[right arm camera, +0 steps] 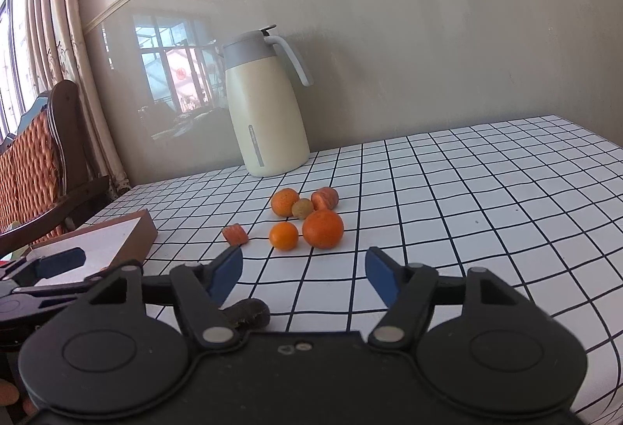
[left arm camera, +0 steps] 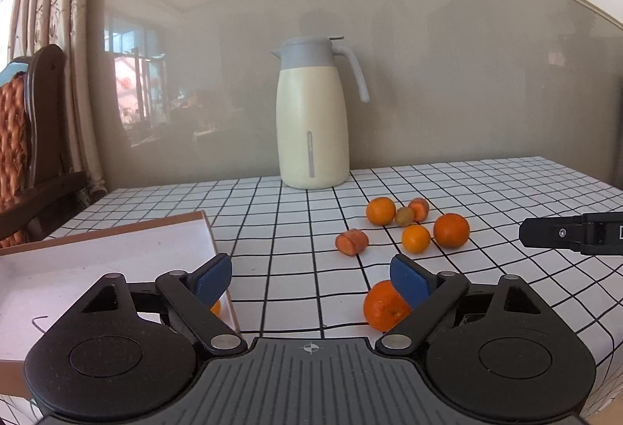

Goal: Organize fruits
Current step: 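Grasp the large orange with the left gripper while the right moves toward the dark brown fruit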

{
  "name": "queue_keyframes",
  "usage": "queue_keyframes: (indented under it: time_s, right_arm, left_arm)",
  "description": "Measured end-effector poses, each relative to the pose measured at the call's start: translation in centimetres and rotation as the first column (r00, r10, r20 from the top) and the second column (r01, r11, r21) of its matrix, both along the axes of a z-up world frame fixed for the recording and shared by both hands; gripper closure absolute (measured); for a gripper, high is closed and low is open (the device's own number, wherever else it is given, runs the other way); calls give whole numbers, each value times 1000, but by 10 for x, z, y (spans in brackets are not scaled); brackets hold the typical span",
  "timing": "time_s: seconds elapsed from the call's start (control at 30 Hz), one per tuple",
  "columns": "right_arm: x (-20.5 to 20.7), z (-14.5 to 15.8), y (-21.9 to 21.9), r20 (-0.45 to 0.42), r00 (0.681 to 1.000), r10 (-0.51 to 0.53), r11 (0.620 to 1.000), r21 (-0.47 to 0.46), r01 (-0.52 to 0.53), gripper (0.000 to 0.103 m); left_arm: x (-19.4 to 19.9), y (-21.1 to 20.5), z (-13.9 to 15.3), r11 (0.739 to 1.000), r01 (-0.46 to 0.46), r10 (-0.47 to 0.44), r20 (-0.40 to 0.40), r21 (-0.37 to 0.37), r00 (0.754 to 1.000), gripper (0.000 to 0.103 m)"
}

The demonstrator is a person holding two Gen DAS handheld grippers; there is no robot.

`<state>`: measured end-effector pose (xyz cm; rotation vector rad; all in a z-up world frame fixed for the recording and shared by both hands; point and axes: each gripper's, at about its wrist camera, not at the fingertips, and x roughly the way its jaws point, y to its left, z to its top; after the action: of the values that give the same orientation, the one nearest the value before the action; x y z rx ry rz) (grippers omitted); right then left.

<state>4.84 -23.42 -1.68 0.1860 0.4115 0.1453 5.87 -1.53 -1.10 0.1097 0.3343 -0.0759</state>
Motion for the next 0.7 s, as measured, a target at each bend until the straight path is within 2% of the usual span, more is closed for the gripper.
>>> queue_keyframes:
  time_s: [0.1,0.37,0.5,0.7]
  right_arm:
    - [-2,-1,0,-5,1000,15,1000,-12,-15,47]
    - [-5,-7,-1,-32,999,38,999,2,-38,50]
    - [-3,-8,-1,-42,998,44,999,16,-44,54]
    - [3,-13,7,-66,995,75,997,24,-74,55]
  left_arm:
    - [5,-9,-4,1000,18,-18,-23,12,1000,21]
    - [18,-28,-16,999,45,-44,-72,12,996,27]
    - [25,-34,-23,999,44,-42,-99,13,994,35]
    - [31,-35,-28,999,40,-40,-117,-1,992,35]
